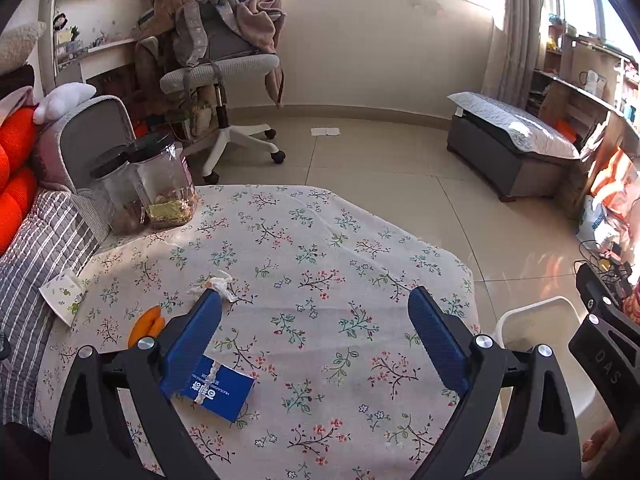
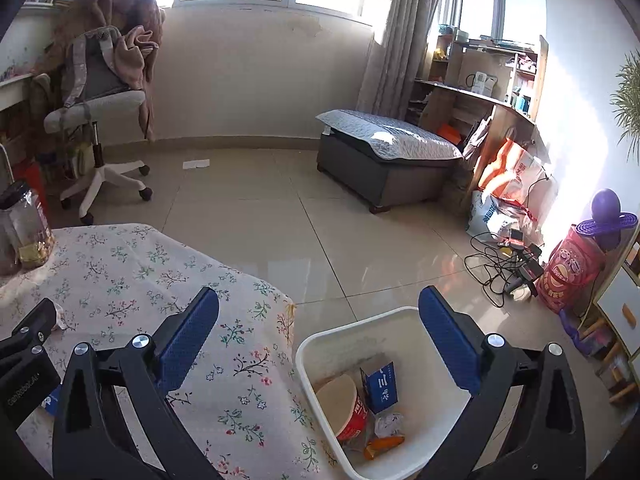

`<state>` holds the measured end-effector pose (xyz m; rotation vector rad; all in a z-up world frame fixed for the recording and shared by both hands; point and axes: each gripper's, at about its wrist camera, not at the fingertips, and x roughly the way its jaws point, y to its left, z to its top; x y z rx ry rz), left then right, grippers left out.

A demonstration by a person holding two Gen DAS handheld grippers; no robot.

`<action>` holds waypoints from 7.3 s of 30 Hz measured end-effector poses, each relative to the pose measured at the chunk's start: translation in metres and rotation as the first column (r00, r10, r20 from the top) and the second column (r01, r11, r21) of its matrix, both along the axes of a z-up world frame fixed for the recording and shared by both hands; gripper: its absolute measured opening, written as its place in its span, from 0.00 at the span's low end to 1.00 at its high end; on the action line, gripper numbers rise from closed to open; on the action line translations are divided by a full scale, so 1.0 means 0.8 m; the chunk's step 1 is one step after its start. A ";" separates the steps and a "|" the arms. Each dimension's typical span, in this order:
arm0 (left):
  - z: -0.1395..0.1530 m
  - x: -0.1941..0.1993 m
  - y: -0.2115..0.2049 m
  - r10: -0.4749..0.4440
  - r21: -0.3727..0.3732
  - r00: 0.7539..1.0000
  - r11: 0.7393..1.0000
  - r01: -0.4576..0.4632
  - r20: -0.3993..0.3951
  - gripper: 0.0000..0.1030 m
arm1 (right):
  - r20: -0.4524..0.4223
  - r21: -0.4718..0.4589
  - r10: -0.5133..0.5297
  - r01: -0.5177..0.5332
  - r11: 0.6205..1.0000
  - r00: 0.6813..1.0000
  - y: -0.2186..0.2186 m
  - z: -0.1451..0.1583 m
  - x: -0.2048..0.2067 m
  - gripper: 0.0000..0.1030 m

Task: Collect trash
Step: 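Move both tools back over the table, then lower the left gripper onto the white paper cup and grasp it, then lift the paper cup with the left gripper while the right gripper grasps the crumpled white wrapper, then carry the paper cup with the left gripper while the right gripper carries the wrapper to the bin, then drop the wrapper into the bin with the right gripper while the left gripper drops the paper cup, then move both tools back over the table toward the orange peel and blue box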

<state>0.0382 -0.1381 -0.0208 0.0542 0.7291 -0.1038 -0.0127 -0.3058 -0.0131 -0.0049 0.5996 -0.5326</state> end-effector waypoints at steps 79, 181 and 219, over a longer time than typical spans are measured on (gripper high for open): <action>-0.019 0.147 0.376 0.175 -0.426 0.963 0.869 -0.250 -0.206 0.62 | -0.331 0.640 0.497 -0.196 0.743 0.802 0.297 -0.175 0.266 0.67; 0.027 -0.050 -0.250 -0.489 -0.124 0.872 0.864 0.488 0.024 0.65 | 0.098 0.357 -0.502 0.440 0.824 0.859 -0.272 0.015 -0.140 0.93; 0.029 -0.019 -0.117 -0.190 -0.027 0.980 0.981 0.192 0.052 0.93 | 0.062 0.097 -0.221 0.215 0.972 0.973 -0.122 0.022 -0.048 0.93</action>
